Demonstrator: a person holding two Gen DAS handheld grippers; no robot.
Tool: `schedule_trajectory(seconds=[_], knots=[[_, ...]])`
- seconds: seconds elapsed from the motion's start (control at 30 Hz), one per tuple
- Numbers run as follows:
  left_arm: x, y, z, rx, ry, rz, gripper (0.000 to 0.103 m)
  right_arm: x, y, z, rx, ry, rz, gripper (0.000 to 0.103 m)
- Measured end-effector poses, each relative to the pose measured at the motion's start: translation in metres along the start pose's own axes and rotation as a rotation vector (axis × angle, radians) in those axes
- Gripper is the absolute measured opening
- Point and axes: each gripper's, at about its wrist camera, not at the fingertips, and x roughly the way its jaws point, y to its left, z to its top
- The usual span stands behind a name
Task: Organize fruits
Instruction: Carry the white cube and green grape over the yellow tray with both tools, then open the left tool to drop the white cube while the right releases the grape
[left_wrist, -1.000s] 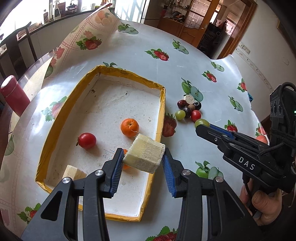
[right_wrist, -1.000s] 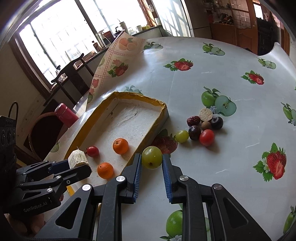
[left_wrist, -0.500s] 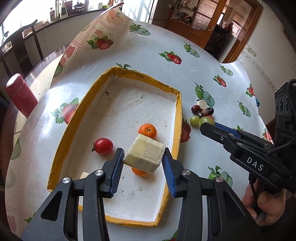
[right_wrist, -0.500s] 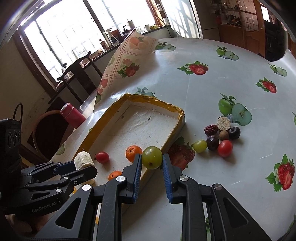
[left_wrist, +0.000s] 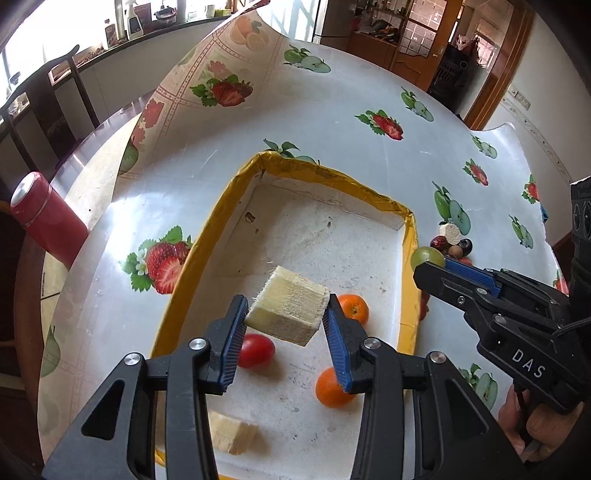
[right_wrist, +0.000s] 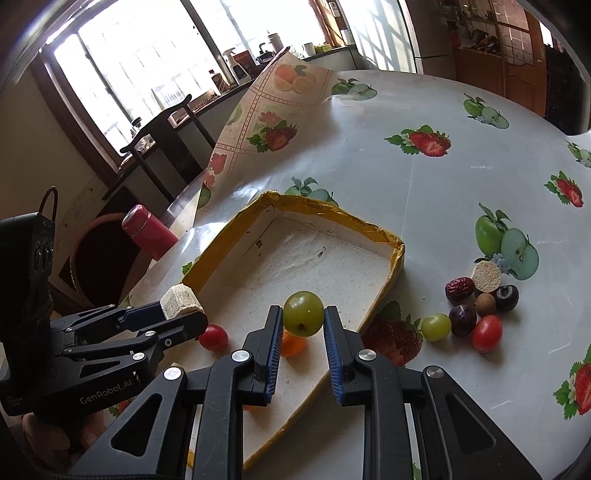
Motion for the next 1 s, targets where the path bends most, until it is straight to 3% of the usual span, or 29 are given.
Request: schedule_trajectory(seconds=[0.2,0.47,0.9,1.0], knots=[[0.039,0.008,0.012,-0.01,0.061,0.032,0.039,0.041,0.004,0.018,-0.035,0.058,-0.025,0.023],[0.067,0.01,0.004,-0.019,0.121,0.046,0.039,0.084,0.004,0.014,-0.084,0.133,-0.062,0.023],[0.067,0.011,0.002,-0.046,0.131,0.04,0.04,0.093,0.004,0.009,-0.111,0.16,-0.071,0.028],[0.057,0.01,0.001,-0.044,0.114,0.048,0.052,0.085,0.004,0.009,-0.098,0.147,-0.065,0.036]])
